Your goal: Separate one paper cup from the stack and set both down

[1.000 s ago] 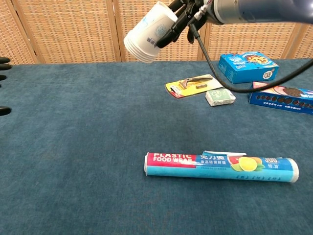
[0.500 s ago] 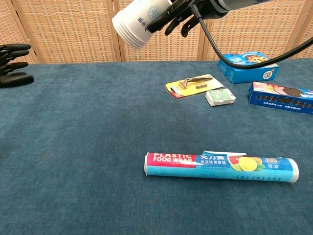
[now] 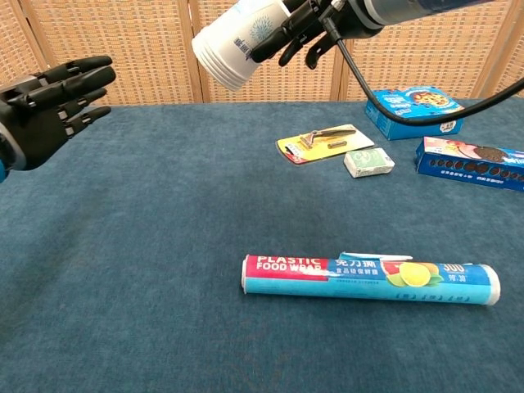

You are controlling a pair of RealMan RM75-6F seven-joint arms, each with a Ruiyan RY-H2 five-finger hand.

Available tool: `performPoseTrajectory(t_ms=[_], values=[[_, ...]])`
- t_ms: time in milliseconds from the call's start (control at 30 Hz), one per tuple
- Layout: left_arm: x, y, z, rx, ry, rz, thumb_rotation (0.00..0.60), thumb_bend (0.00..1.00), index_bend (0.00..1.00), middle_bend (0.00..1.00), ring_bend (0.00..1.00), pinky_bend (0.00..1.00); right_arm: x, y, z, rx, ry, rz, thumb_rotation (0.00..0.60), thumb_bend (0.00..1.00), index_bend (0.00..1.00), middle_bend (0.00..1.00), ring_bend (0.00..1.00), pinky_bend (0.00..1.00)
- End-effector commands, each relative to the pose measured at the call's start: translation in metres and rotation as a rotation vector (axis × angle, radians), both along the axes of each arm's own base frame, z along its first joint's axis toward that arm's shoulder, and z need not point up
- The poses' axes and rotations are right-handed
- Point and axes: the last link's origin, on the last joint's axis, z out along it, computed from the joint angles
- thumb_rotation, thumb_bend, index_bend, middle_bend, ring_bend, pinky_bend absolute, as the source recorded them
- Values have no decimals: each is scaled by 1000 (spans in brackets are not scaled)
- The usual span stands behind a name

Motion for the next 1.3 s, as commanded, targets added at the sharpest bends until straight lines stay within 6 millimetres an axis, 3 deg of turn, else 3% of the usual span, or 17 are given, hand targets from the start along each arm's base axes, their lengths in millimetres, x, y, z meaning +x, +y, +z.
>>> performPoseTrajectory(t_ms=[33,467,800,1300], values=[[7,5,-6,0,-24,9,600,157,425,0,0,0,0,0,0,0,1,1,600,260,753,625,481,728],[41,15,-32,-41,-66,-8,600,165,490,0,0,0,-6,3,2,4,16,2,600,264,753,625,482,728],[53,14,-39,-68,-38,-61,600,329,490,0,0,0,-11,3,5,0,9,-5,600,263,753,624,482,728],[72,16,-50,-109,-50,-101,600,338,490,0,0,0,-16,3,3,2,13,-10,600,264,753,623,482,727]])
